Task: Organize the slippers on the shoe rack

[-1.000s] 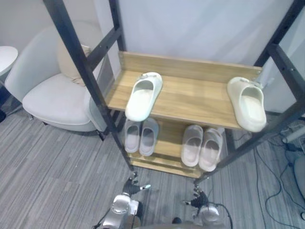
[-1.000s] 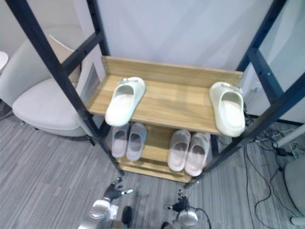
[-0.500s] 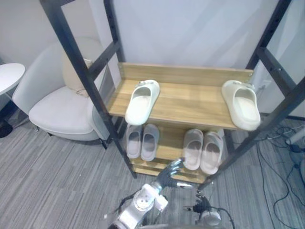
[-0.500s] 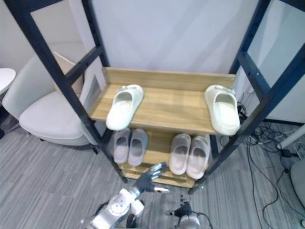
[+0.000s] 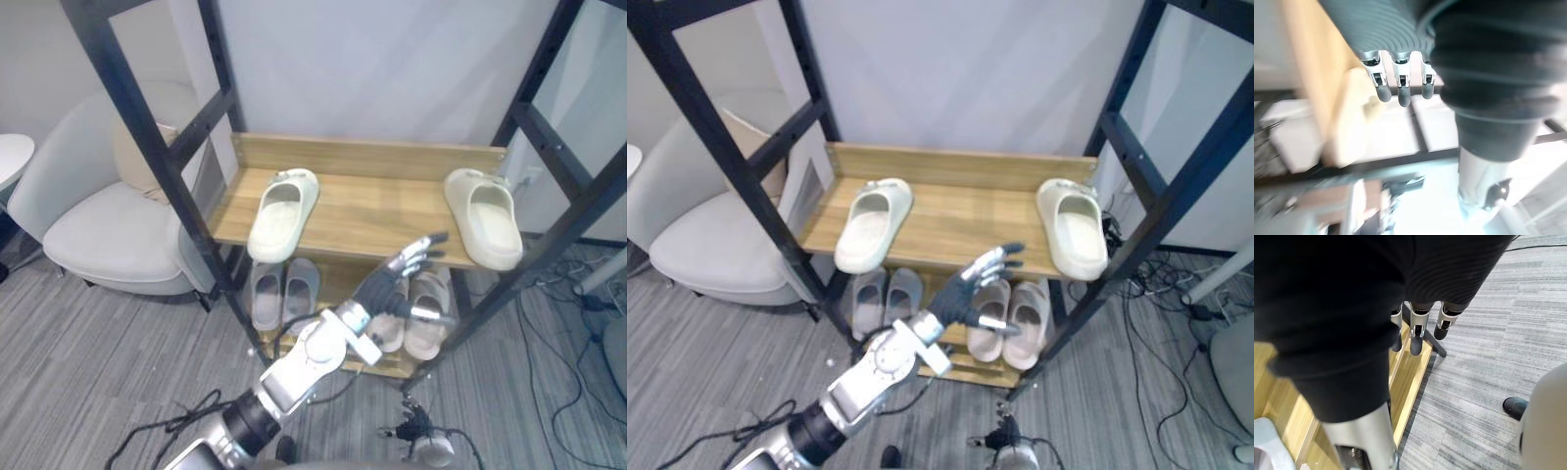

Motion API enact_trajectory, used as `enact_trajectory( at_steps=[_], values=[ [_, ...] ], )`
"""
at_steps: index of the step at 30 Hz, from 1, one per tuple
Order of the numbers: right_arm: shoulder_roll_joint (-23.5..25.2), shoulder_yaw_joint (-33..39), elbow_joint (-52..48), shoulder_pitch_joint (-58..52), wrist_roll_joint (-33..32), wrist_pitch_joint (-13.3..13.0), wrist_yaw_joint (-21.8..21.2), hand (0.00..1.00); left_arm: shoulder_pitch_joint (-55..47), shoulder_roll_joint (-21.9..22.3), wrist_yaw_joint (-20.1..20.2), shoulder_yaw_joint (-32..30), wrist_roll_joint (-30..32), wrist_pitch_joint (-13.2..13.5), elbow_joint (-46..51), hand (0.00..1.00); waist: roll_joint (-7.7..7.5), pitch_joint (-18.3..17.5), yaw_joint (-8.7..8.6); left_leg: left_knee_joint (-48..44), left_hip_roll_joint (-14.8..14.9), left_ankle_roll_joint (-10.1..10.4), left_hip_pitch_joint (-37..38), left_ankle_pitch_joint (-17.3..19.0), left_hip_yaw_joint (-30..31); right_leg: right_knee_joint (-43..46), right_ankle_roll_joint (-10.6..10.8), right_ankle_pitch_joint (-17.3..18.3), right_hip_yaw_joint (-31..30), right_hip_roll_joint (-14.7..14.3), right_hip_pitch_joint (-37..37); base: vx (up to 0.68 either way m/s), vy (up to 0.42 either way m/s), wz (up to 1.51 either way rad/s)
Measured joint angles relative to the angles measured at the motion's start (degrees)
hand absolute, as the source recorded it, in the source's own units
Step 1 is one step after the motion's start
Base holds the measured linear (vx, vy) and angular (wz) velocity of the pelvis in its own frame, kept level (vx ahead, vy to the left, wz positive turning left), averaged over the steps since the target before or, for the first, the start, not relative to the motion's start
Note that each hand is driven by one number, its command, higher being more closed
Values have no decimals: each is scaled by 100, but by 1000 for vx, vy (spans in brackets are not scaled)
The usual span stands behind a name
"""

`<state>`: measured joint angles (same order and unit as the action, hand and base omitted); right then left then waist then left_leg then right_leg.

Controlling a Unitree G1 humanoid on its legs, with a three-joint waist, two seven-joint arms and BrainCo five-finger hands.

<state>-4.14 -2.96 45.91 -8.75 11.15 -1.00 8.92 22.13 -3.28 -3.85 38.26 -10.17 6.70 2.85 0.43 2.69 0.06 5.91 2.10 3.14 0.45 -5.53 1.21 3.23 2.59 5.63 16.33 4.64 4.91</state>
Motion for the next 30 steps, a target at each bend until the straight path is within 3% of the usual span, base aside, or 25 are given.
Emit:
enact_trajectory(
  at_steps=[10, 21, 30],
  values=[
    [-53, 3, -34, -38, 1, 33, -156, 0, 983, -259, -263, -1091, -11, 20, -168, 0, 31, -68, -6, 2, 10, -1, 13, -2, -3, 239, -22, 112, -32, 16, -109, -7, -2, 0],
    [-36, 56, -559, -279, -3, 95, -303, 0, 1762, -1563, -360, -2024, 120, -28, -1054, 0, -12, -115, -20, 0, -53, -4, -52, -31, 7, 523, -27, 255, -12, 81, -287, 4, -2, 1],
    [-35, 58, -918, -541, -57, 88, -383, 0, 1761, -2205, -343, -2339, 172, -83, -1295, 0, -27, -121, -4, 2, -49, -5, -63, -26, -60, 579, -41, 301, -43, 96, -356, -1, -2, -1]
  ],
)
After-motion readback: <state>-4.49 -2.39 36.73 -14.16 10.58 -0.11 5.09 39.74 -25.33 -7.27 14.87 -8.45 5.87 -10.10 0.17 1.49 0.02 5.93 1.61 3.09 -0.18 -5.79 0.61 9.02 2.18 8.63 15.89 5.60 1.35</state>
